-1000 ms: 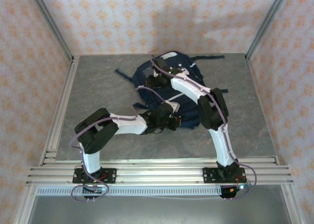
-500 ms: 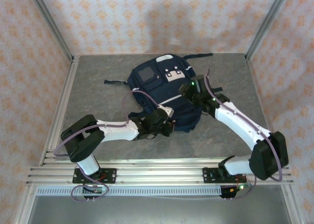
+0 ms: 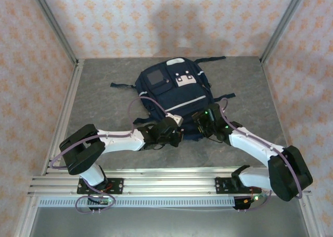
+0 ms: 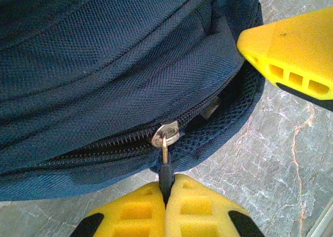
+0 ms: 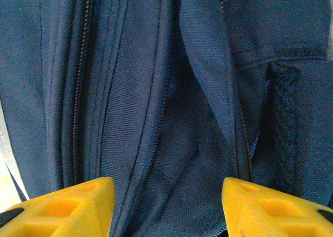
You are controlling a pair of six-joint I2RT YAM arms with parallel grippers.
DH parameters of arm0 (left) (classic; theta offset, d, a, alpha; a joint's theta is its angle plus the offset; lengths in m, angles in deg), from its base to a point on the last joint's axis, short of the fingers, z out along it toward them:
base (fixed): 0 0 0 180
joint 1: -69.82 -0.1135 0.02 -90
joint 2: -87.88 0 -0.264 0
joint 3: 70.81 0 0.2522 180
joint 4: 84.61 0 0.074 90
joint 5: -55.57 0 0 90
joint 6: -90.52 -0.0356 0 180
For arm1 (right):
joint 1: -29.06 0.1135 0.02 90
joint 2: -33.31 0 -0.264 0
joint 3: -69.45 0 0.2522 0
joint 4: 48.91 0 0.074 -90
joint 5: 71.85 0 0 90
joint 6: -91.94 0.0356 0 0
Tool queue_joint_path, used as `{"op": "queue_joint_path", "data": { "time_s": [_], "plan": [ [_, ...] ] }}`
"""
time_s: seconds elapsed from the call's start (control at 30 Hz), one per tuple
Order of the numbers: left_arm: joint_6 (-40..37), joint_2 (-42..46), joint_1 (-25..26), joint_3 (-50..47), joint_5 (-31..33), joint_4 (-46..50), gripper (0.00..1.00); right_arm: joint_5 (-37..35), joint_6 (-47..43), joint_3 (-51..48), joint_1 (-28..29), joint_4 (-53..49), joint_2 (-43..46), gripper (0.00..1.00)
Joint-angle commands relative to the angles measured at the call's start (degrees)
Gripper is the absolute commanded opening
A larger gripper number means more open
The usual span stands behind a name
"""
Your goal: Pack the student bag
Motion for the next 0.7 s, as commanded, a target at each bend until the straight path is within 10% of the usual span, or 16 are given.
{"op": "queue_joint_path", "data": {
  "time_s": [0.0,0.67],
  "plan": [
    [-0.3,2.6,0.4,0.9,2.8,1.8,0.00,-0.5,4.9,-1.7,0.9,-0.8,3.7,0.56],
    [-0.3,3.0,0.4,2.6,3.3,3.4,0.00,-4.1,11.4,-6.4,5.1,-1.7,10.5,0.54]
  ]
}}
